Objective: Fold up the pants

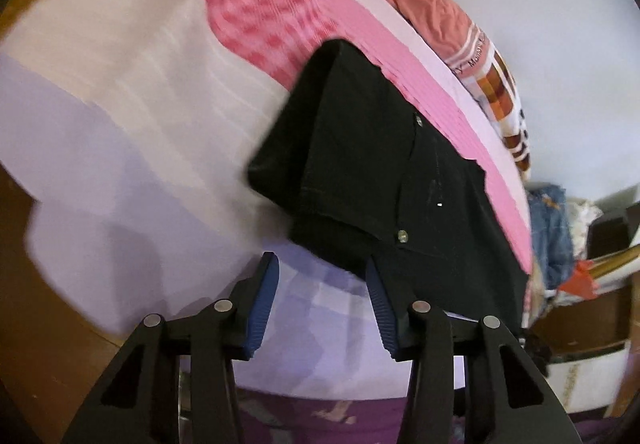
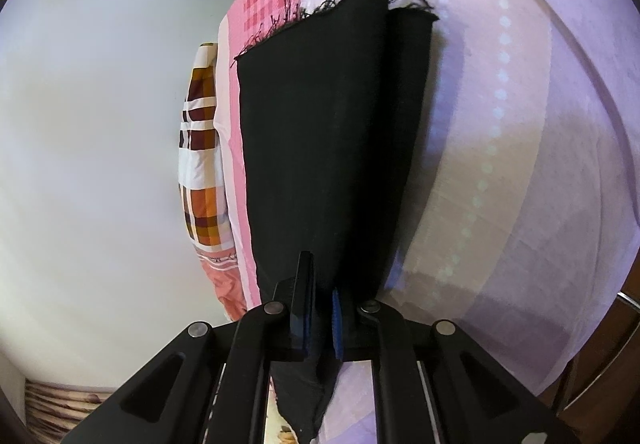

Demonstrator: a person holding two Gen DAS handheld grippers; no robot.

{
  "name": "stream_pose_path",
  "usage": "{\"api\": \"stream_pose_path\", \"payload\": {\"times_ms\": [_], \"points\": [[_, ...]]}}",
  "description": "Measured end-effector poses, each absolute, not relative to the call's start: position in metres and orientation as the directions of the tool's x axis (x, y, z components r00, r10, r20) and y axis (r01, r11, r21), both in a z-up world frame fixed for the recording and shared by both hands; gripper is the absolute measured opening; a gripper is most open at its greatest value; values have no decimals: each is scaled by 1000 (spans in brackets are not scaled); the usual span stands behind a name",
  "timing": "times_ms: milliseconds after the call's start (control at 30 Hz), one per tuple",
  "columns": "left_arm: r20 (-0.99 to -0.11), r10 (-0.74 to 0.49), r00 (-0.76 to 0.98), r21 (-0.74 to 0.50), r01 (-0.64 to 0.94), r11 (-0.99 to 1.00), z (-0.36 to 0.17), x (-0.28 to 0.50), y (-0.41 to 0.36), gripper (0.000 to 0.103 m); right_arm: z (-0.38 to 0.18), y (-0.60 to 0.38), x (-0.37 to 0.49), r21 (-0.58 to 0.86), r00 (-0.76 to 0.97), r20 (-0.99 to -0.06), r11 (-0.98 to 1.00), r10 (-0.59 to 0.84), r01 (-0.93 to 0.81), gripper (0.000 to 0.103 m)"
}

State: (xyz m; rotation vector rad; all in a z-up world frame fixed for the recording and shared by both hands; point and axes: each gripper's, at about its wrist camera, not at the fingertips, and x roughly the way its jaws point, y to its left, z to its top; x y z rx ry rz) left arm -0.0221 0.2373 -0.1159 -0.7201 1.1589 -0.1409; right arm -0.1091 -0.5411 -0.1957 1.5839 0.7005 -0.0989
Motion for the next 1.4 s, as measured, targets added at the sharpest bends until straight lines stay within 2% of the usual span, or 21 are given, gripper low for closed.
{"api": "stream_pose_path", "payload": {"times_ms": [100, 133, 167, 333, 400, 500, 600, 667, 967, 1400], "points": [[-757, -488, 435, -620, -240, 747, -113, -15, 232, 43, -196, -541, -109, 875, 807, -454, 21, 377, 483, 9], [-769, -460, 444, -593, -225, 773, -107, -13, 229, 23, -196, -541, -109, 875, 807, -455, 22, 376, 483, 9], [-781, -437, 445, -568, -217, 794, -104, -12, 227, 17, -196, -541, -108, 875, 806, -457, 26, 376, 484, 9], [-832, -290, 473, -427, -212, 879, -88, -3, 215, 15, -193, -540, -105, 870, 795, -473, 60, 380, 489, 9], [-822, -255, 509, -404, -207, 891, -77, 0, 217, 15, -191, -538, -104, 869, 789, -478, 75, 386, 490, 9], [-816, -248, 522, -397, -195, 897, -72, 7, 223, 15, -188, -538, -103, 855, 773, -509, 115, 380, 506, 6], [-869, -238, 434, -358, -219, 908, -100, 10, 224, 16, -189, -539, -102, 851, 770, -515, 119, 377, 511, 4], [-868, -241, 435, -364, -223, 904, -109, 7, 227, 16, -190, -539, -102, 849, 767, -519, 120, 378, 515, 3], [-864, -217, 454, -345, -222, 912, -104, 1, 218, 16, -183, -547, -105, 834, 764, -550, 165, 337, 527, 4], [-861, -223, 457, -360, -236, 903, -108, 1, 224, 21, -181, -578, -133, 843, 813, -536, 100, 228, 528, 4]]}}
